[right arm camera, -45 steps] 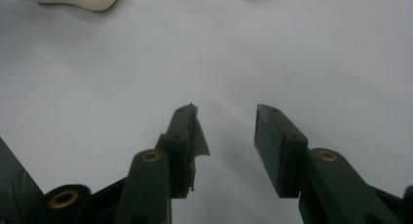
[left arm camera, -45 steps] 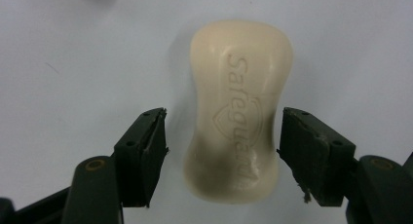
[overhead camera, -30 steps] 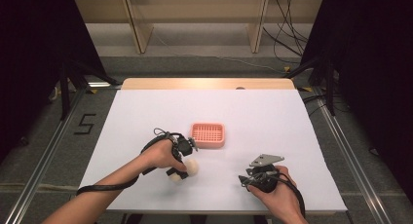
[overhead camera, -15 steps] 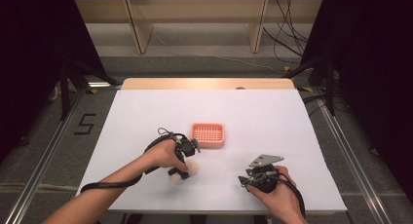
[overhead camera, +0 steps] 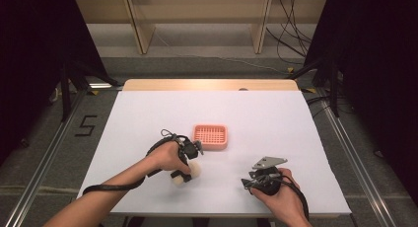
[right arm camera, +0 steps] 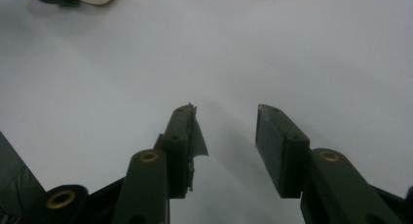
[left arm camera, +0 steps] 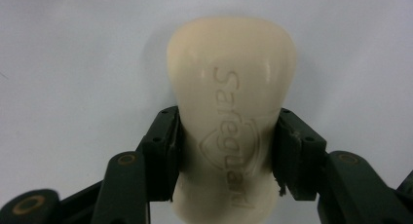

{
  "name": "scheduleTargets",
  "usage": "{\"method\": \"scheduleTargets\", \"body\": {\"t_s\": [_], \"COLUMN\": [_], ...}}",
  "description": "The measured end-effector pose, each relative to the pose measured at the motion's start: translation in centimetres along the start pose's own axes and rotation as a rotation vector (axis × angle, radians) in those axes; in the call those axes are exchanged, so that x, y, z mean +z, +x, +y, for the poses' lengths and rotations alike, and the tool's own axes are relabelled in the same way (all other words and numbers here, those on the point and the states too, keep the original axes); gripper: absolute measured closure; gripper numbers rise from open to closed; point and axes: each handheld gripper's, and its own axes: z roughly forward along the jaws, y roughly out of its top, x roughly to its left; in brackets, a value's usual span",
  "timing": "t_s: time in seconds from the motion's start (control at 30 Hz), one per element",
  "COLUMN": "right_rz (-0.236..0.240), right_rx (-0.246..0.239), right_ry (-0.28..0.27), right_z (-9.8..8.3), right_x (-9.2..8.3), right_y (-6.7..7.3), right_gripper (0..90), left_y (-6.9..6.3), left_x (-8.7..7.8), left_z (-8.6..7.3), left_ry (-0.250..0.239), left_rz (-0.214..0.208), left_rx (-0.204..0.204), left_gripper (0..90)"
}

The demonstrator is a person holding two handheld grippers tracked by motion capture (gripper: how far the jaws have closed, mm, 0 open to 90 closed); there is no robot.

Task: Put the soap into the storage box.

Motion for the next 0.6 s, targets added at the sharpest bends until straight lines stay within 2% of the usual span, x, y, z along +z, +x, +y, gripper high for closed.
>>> {"method": "scheduleTargets", "body": {"t_s": [0.07, 0.3, 0.37, 0.6], "right_rz": [0.004, -0.002, -0.002, -0.001], "right_rx": [-0.004, 0.001, 0.001, -0.001], "right_ry": [0.012, -0.001, -0.002, -0.001], "right_z": [0.0, 0.0, 0.0, 0.0], "right_x": [-0.1, 0.0, 0.0, 0.0], "right_y": [0.0, 0.0, 0.0, 0.0], "right_gripper": [59.4, 59.1, 59.0, 58.9], "left_y": [0.0, -0.2, -0.1, 0.0], "left_x": [0.0, -0.3, -0.6, -1.0], "left_z": [0.0, -0.1, -0.2, -0.4], "left_ry": [0.001, -0.004, -0.011, -0.03], "left_rz": [0.0, -0.004, 0.005, 0.024], "left_rx": [-0.002, -0.006, 0.011, 0.011], "left_gripper": [48.3, 48.7, 48.8, 48.9]}}
